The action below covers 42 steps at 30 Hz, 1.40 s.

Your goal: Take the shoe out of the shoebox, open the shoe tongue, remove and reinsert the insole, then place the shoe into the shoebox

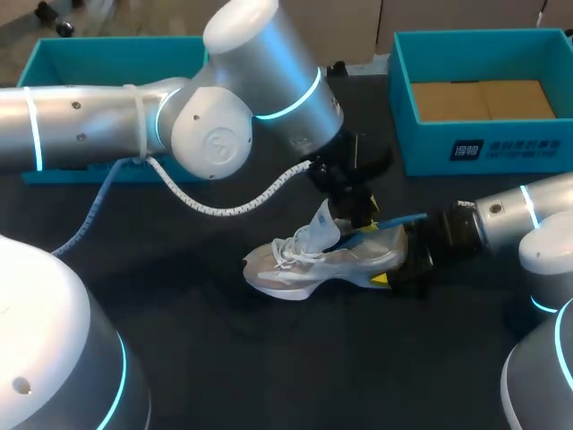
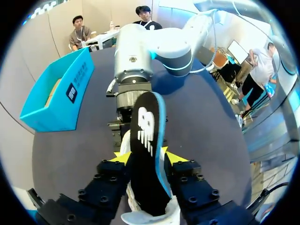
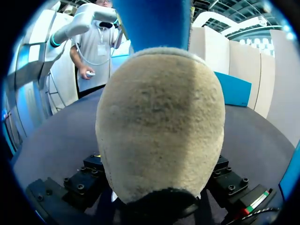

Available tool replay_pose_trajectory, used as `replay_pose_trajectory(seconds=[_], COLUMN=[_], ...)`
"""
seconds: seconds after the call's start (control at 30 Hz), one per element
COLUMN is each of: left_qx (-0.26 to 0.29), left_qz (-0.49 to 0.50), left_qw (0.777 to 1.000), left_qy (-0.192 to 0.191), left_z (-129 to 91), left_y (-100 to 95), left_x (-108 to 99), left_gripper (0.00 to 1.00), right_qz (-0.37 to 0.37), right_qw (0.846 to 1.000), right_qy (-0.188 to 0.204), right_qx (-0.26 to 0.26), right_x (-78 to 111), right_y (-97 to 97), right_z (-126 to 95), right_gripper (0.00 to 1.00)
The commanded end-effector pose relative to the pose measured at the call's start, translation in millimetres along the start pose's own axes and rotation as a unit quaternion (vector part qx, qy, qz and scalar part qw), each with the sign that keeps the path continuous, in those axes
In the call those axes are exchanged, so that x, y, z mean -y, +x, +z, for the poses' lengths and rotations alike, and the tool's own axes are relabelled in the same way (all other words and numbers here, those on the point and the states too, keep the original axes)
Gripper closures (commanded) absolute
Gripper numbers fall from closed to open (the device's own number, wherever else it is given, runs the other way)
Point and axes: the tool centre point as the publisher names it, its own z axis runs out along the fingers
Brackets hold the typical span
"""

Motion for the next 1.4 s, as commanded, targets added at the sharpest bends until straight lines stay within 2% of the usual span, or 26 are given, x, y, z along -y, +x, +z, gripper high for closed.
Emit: replay_pose_trajectory(seconds=[0.03,0.23,0.6,0.87,1.13,1.27,1.37,1.4], left_qx=[0.015,0.04,0.072,0.11,0.115,0.118,0.118,0.119], left_qz=[0.013,0.038,0.054,0.042,0.018,0.015,0.011,0.009], left_qw=[1.0,0.998,0.995,0.993,0.993,0.992,0.993,0.992], left_qy=[0.013,0.03,0.034,0.027,0.036,0.032,0.029,0.029], left_z=[-0.6,0.2,8.9,21.2,25.8,27.6,29.6,29.9], left_y=[7.0,12.7,20.0,22.0,18.1,15.8,13.7,13.1], left_x=[-4.1,-5.3,-6.7,-4.2,-6.9,-9.2,-11.2,-11.7], left_gripper=[0.52,0.53,0.52,0.53,0.54,0.63,0.73,0.82], right_qz=[0.0,0.0,0.0,0.0,0.0,0.0,0.0,0.0], right_qw=[1.0,1.0,1.0,1.0,1.0,1.0,1.0,1.0], right_qy=[0.002,0.002,0.002,0.002,0.002,0.002,0.002,0.002], right_qx=[0.001,0.001,0.001,0.001,0.001,0.001,0.001,0.001], right_x=[0.9,0.9,0.9,0.9,0.9,0.9,0.9,0.9], right_y=[-0.2,-0.2,-0.2,-0.2,-0.2,-0.2,-0.2,-0.2], right_z=[1.7,1.7,1.7,1.7,1.7,1.7,1.7,1.7], right_gripper=[1.0,1.0,1.0,1.0,1.0,1.0,1.0,1.0])
